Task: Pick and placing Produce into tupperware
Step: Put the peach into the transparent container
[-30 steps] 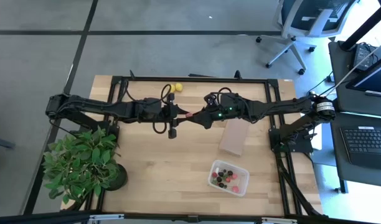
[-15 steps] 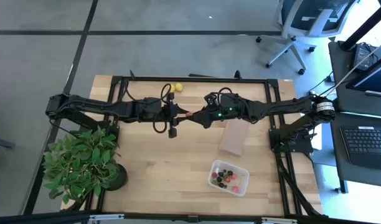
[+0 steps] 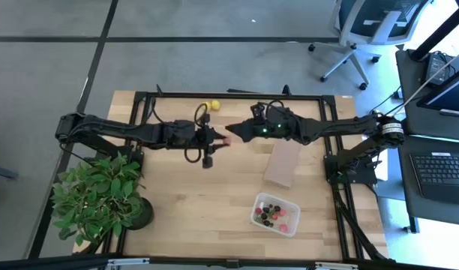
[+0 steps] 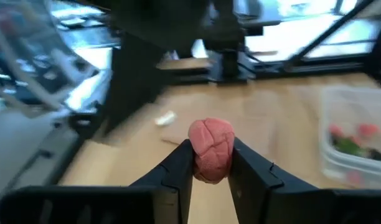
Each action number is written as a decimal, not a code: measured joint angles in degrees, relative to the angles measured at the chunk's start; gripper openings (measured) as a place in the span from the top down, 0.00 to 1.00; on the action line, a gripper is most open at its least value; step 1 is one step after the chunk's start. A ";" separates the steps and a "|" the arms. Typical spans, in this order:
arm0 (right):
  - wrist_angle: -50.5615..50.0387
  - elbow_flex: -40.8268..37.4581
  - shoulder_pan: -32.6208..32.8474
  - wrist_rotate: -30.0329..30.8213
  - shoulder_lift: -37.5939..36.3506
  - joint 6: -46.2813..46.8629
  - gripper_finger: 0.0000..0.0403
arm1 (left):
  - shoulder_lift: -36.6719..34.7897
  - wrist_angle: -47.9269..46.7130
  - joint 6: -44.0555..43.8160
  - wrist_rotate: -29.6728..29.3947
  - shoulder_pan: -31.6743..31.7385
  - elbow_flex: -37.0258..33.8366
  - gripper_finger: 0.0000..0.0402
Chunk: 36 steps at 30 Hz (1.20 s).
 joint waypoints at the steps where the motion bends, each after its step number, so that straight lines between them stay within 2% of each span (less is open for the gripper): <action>1: -0.13 -0.05 -0.12 -0.39 0.12 -0.03 0.54 | -0.04 0.24 0.40 -1.34 -0.13 0.03 0.80; 6: -0.25 -0.11 0.13 -1.35 0.13 -0.90 0.54 | -0.03 0.28 1.57 -4.34 -0.29 0.03 0.82; 14: -1.77 -0.16 0.32 -3.08 0.16 -1.55 0.54 | -0.06 0.44 2.35 -6.25 -0.23 0.09 0.78; 23: -2.10 -0.22 0.76 -3.52 0.20 -1.51 0.54 | -0.10 1.01 2.69 -6.55 1.09 0.12 0.82; 28: -2.10 -0.28 0.76 -3.54 0.20 -1.59 0.54 | -0.12 1.95 2.80 -6.26 1.16 0.14 0.79; 31: -2.07 -0.28 0.78 -3.54 0.20 -2.56 0.57 | -0.12 2.03 2.80 -6.15 1.15 0.14 0.78; 36: -1.99 -0.31 0.78 -3.51 0.20 -3.19 0.70 | -0.12 1.94 2.75 -6.29 1.08 0.14 0.79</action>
